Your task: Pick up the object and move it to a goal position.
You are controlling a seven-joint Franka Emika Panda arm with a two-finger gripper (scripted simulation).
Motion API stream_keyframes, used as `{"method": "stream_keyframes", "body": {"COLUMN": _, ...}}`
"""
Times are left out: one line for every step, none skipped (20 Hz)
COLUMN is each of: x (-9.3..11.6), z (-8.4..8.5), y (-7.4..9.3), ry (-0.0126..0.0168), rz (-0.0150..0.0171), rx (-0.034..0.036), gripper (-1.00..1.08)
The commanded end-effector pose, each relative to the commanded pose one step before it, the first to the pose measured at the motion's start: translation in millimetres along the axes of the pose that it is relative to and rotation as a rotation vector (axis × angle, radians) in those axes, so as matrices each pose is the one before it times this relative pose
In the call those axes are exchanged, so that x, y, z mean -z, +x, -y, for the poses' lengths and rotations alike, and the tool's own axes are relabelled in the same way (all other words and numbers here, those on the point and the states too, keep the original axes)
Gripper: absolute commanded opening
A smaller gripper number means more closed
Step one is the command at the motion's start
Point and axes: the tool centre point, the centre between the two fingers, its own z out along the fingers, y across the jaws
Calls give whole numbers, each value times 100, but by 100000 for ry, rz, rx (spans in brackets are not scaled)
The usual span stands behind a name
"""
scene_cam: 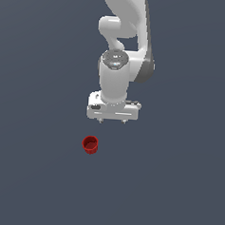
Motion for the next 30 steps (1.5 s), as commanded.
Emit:
{"method": "stream_keyframes", "body": {"x": 0, "z": -1, "y": 0, "ry": 0, "rz": 0, "rx": 0, "gripper": 100}}
{"method": "stream_keyframes", "body": {"x": 21, "z": 66, "y": 5, "ry": -7, "rz": -37, "rx": 204, "gripper": 100}}
{"method": "stream_keyframes", "body": {"x": 62, "z": 193, "y": 14, "ry": -17, "rz": -108, "rx": 596, "gripper": 100}}
{"method": "stream_keyframes", "body": {"x": 101, "z": 311, "y": 22, "ry": -28, "rz": -176, "rx": 968, "gripper": 100}}
{"method": "stream_keyframes", "body": {"x": 141, "z": 433, "y": 30, "ry": -40, "rz": -243, "rx": 1339, "gripper": 100}}
{"method": "stream_keyframes", "body": {"x": 180, "z": 546, "y": 35, "ry": -53, "rz": -305, "rx": 1684, "gripper": 100}}
{"method": "stream_keyframes", "body": {"x": 171, "z": 509, "y": 28, "ry": -52, "rz": -280, "rx": 1558, "gripper": 100}}
{"method": "stream_keyframes", "body": {"x": 132, "z": 384, "y": 15, "ry": -41, "rz": -206, "rx": 1161, "gripper": 100}}
{"method": "stream_keyframes", "body": {"x": 90, "z": 254, "y": 1, "ry": -28, "rz": -130, "rx": 754, "gripper": 100}}
{"method": "stream_keyframes", "body": {"x": 46, "z": 123, "y": -9, "ry": -13, "rz": -56, "rx": 347, "gripper": 100}}
{"method": "stream_keyframes", "body": {"x": 6, "z": 16, "y": -10, "ry": 0, "rz": 0, "rx": 0, "gripper": 100}}
{"method": "stream_keyframes", "body": {"x": -44, "z": -122, "y": 7, "ry": 12, "rz": 55, "rx": -319, "gripper": 100}}
{"method": "stream_keyframes", "body": {"x": -57, "z": -130, "y": 41, "ry": 11, "rz": 37, "rx": -314, "gripper": 100}}
{"method": "stream_keyframes", "body": {"x": -70, "z": -131, "y": 79, "ry": 9, "rz": 15, "rx": -267, "gripper": 100}}
{"method": "stream_keyframes", "body": {"x": -90, "z": -167, "y": 113, "ry": 9, "rz": 8, "rx": -309, "gripper": 100}}
{"method": "stream_keyframes", "body": {"x": -116, "z": -215, "y": 144, "ry": 10, "rz": 10, "rx": -396, "gripper": 100}}
{"method": "stream_keyframes", "body": {"x": -145, "z": -269, "y": 171, "ry": 11, "rz": 19, "rx": -512, "gripper": 100}}
{"method": "stream_keyframes", "body": {"x": -175, "z": -329, "y": 198, "ry": 11, "rz": 28, "rx": -632, "gripper": 100}}
{"method": "stream_keyframes", "body": {"x": -204, "z": -380, "y": 224, "ry": 8, "rz": 35, "rx": -733, "gripper": 100}}
{"method": "stream_keyframes", "body": {"x": -231, "z": -427, "y": 250, "ry": 4, "rz": 39, "rx": -819, "gripper": 100}}
{"method": "stream_keyframes", "body": {"x": -260, "z": -473, "y": 277, "ry": -3, "rz": 41, "rx": -897, "gripper": 100}}
{"method": "stream_keyframes", "body": {"x": -290, "z": -521, "y": 303, "ry": -12, "rz": 44, "rx": -978, "gripper": 100}}
{"method": "stream_keyframes", "body": {"x": -322, "z": -574, "y": 327, "ry": -22, "rz": 48, "rx": -1068, "gripper": 100}}
{"method": "stream_keyframes", "body": {"x": -357, "z": -627, "y": 351, "ry": -35, "rz": 54, "rx": -1160, "gripper": 100}}
{"method": "stream_keyframes", "body": {"x": -392, "z": -680, "y": 374, "ry": -51, "rz": 58, "rx": -1246, "gripper": 100}}
{"method": "stream_keyframes", "body": {"x": -429, "z": -733, "y": 396, "ry": -70, "rz": 62, "rx": -1330, "gripper": 100}}
{"method": "stream_keyframes", "body": {"x": -464, "z": -781, "y": 413, "ry": -91, "rz": 66, "rx": -1402, "gripper": 100}}
{"method": "stream_keyframes", "body": {"x": -454, "z": -752, "y": 391, "ry": -103, "rz": 63, "rx": -1337, "gripper": 100}}
{"method": "stream_keyframes", "body": {"x": -430, "z": -702, "y": 358, "ry": -110, "rz": 59, "rx": -1237, "gripper": 100}}
{"method": "stream_keyframes", "body": {"x": -404, "z": -650, "y": 327, "ry": -114, "rz": 55, "rx": -1136, "gripper": 100}}
